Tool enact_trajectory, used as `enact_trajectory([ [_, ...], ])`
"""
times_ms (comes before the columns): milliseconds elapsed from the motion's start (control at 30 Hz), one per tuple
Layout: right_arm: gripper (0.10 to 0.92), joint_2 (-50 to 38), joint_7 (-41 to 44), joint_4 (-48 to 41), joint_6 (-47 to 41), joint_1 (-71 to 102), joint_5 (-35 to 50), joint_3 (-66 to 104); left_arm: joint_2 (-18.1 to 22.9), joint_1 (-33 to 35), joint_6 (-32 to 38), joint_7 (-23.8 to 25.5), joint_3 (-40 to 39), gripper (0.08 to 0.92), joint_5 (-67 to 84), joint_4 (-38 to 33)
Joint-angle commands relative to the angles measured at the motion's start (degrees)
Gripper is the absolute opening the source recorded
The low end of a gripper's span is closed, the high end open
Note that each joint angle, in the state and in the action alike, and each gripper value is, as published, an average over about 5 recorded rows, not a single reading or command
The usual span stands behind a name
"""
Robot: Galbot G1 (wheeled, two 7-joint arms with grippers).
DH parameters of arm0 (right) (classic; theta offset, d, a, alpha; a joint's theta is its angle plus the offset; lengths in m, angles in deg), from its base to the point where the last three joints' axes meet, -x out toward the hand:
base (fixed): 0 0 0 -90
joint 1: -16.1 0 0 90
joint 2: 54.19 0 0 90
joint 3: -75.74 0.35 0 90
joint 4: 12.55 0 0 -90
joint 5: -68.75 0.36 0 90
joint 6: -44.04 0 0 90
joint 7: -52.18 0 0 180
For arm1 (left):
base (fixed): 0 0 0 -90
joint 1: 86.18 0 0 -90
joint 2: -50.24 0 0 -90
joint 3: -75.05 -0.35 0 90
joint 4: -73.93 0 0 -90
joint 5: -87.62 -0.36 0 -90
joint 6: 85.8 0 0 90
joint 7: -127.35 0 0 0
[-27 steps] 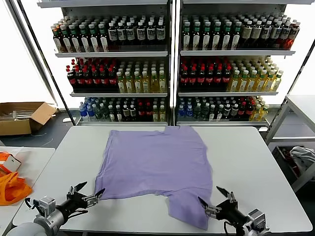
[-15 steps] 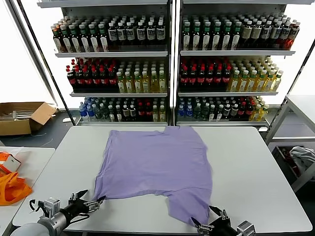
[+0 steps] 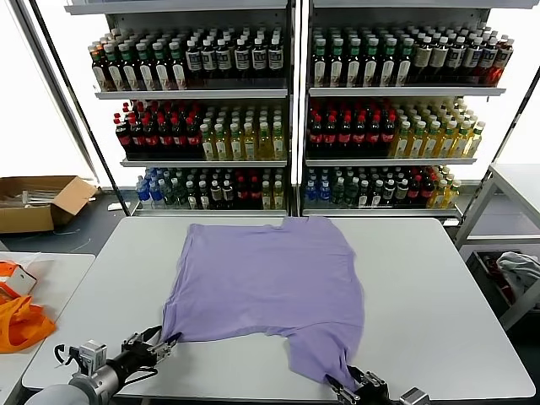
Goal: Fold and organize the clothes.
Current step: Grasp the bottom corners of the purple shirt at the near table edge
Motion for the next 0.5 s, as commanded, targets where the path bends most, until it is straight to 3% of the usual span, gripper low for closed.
enact_trajectory([
  [33, 0.196, 0.0, -0.4, 0.3, 1.9, 0.0, 0.2, 0.2, 0.1, 0.2, -0.4, -0.4, -0.4, 0.361, 0.3, 0.0],
  [167, 0.115, 0.3, -0.1, 1.0, 4.0, 0.0, 0.3, 1.0, 0.4, 0.4, -0.3, -0.6, -0.3, 0.248, 0.3, -0.5],
  [333, 0.108, 0.9, 0.7, 1.8, 6.6, 0.8, 0.9, 2.3, 1.0, 0.9, -0.3, -1.4, 0.2, 0.115, 0.1, -1.4],
  [500, 0.108, 1.0, 2.4, 4.8, 9.0, 5.1, 1.9, 5.5, 2.4, 3.0, -0.5, -2.7, 2.8, 0.085, -0.1, -5.0],
])
